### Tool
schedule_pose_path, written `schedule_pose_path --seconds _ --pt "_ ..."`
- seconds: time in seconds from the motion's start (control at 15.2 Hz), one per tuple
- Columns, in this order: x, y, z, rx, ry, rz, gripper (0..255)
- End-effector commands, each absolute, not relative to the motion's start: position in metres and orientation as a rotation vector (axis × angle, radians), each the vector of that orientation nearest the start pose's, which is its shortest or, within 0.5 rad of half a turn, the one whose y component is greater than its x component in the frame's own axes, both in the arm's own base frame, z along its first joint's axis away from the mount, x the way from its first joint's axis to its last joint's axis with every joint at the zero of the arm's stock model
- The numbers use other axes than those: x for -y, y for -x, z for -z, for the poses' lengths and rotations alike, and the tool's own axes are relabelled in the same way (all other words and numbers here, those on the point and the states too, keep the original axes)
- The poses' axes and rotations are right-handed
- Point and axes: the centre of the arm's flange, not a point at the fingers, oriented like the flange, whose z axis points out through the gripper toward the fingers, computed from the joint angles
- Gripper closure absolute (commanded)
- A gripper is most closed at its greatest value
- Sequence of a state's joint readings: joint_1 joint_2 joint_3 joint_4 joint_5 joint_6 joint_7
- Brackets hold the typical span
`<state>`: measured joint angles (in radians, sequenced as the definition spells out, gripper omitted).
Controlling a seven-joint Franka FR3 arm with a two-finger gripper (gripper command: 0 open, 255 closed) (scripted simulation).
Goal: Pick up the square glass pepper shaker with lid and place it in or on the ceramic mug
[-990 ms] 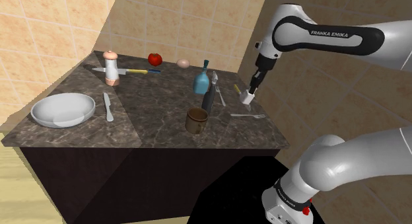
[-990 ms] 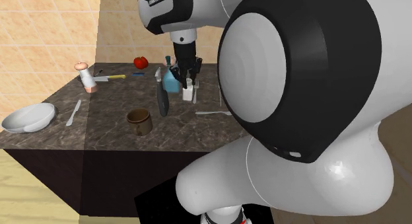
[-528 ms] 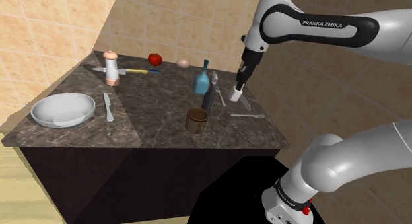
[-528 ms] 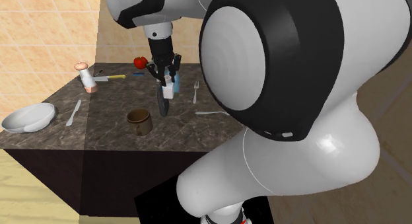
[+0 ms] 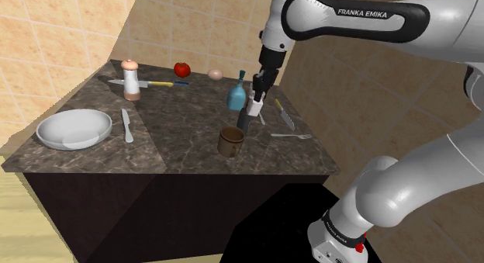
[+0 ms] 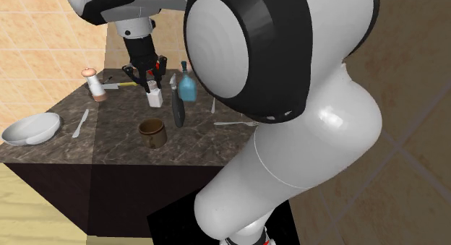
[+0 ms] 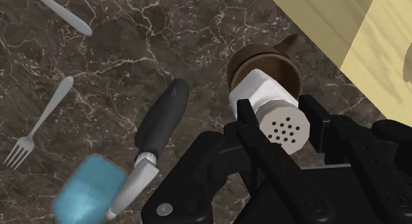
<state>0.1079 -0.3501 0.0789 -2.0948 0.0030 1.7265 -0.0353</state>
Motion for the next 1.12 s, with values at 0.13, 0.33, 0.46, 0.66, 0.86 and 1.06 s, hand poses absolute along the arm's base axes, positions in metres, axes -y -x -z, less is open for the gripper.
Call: schedule_pose_path --seconds 0.13,0.33,0.46,0.66,0.86,1.06 --pt "-0.134 -0.463 -0.572 0.341 3.148 -0.027 255" --pt "-0.134 -0.463 -0.557 0.341 3.148 -0.027 255" --pt "-0.134 -0.463 -0.546 0.341 3.148 -0.027 255" --pt "-0.134 -0.463 -0.530 0.341 3.148 -0.027 255" --pt "-0.134 -0.463 -0.514 0.341 3.148 -0.027 255" --pt "-0.134 -0.463 -0.499 0.341 3.148 -0.027 255"
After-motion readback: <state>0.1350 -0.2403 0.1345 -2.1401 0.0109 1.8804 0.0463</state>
